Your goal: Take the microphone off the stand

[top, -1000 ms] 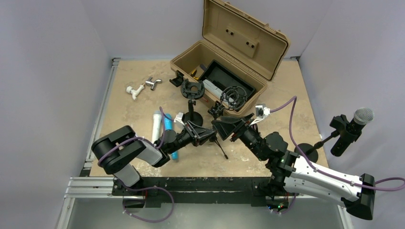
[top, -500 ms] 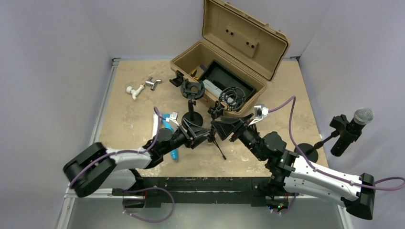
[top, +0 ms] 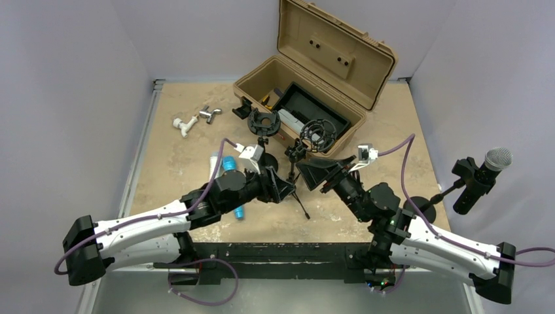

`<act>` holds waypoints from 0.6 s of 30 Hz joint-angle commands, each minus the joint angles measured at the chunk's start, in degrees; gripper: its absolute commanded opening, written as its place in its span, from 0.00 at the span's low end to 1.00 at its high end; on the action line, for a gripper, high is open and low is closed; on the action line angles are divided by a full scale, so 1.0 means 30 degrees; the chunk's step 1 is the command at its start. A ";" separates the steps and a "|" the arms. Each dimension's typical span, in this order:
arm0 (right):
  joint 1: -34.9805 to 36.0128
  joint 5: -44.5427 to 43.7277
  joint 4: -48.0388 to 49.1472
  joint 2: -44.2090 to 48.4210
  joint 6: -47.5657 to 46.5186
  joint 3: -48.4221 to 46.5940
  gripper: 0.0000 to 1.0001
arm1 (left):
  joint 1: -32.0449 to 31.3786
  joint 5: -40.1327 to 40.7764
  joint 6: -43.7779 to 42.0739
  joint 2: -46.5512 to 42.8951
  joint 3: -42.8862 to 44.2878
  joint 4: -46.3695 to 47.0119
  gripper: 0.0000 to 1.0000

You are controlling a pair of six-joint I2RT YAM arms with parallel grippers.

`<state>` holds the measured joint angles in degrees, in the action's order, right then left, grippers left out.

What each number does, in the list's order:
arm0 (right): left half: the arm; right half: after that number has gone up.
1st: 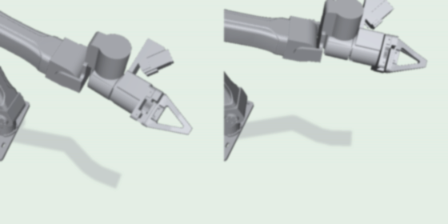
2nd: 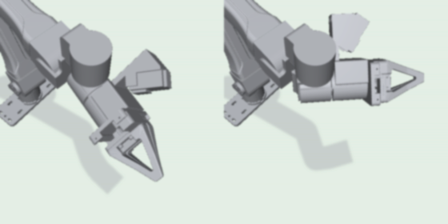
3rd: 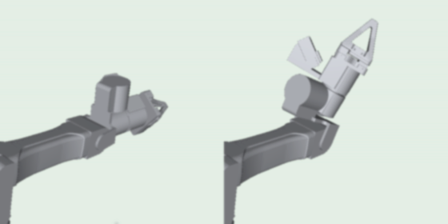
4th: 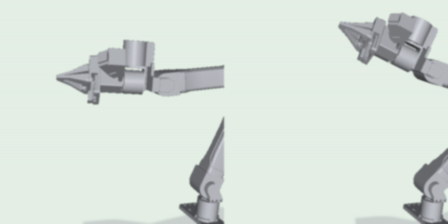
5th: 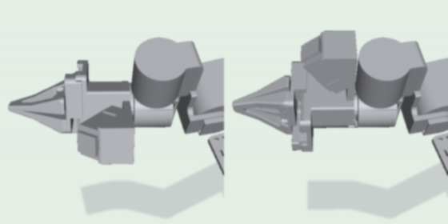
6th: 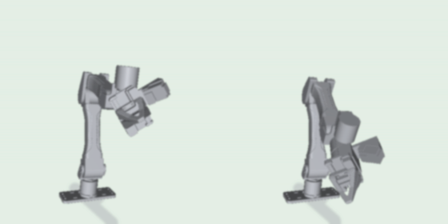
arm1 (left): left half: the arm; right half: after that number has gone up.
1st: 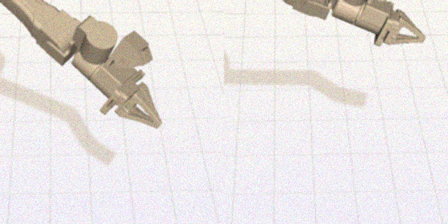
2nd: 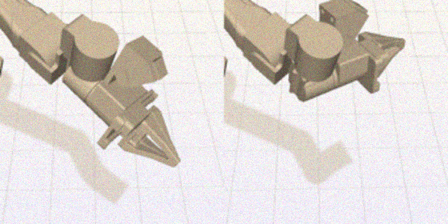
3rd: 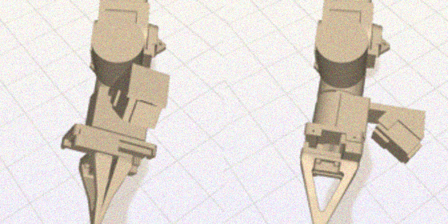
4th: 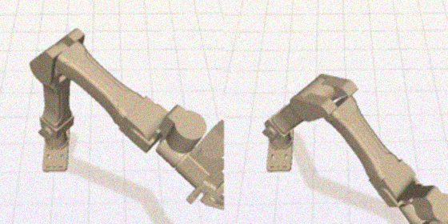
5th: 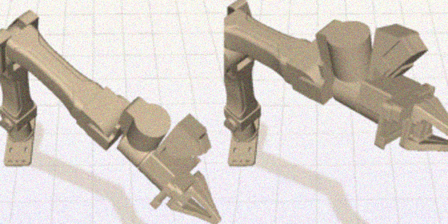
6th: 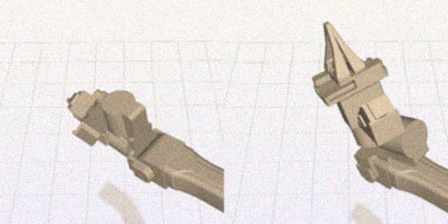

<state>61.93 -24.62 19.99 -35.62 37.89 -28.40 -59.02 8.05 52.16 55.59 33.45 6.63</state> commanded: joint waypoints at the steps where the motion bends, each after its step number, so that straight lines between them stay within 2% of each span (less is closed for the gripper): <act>1: -0.0018 -0.1076 -0.0008 0.0755 -0.0400 -0.0815 0.73 | -0.1213 0.3237 -0.5797 0.1041 0.2461 -0.4037 0.63; 3: -0.0019 -0.1272 -0.0089 0.0961 -0.0492 -0.0853 0.74 | -0.1388 0.3166 -0.6342 0.1765 0.2899 -0.4018 0.60; 9: -0.0018 -0.1816 -0.0570 0.1386 -0.0704 -0.1049 0.74 | -0.1858 0.4397 -0.7268 0.3469 0.4321 -0.4834 0.61; 18: -0.0004 -0.2109 -0.0773 0.1575 -0.0834 -0.1066 0.75 | -0.1916 0.4091 -0.7136 0.4600 0.4792 -0.4101 0.56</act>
<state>61.93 -29.23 17.47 -31.40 36.23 -29.34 -64.31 18.61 32.16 68.88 44.99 -6.98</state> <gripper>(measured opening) 0.744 0.561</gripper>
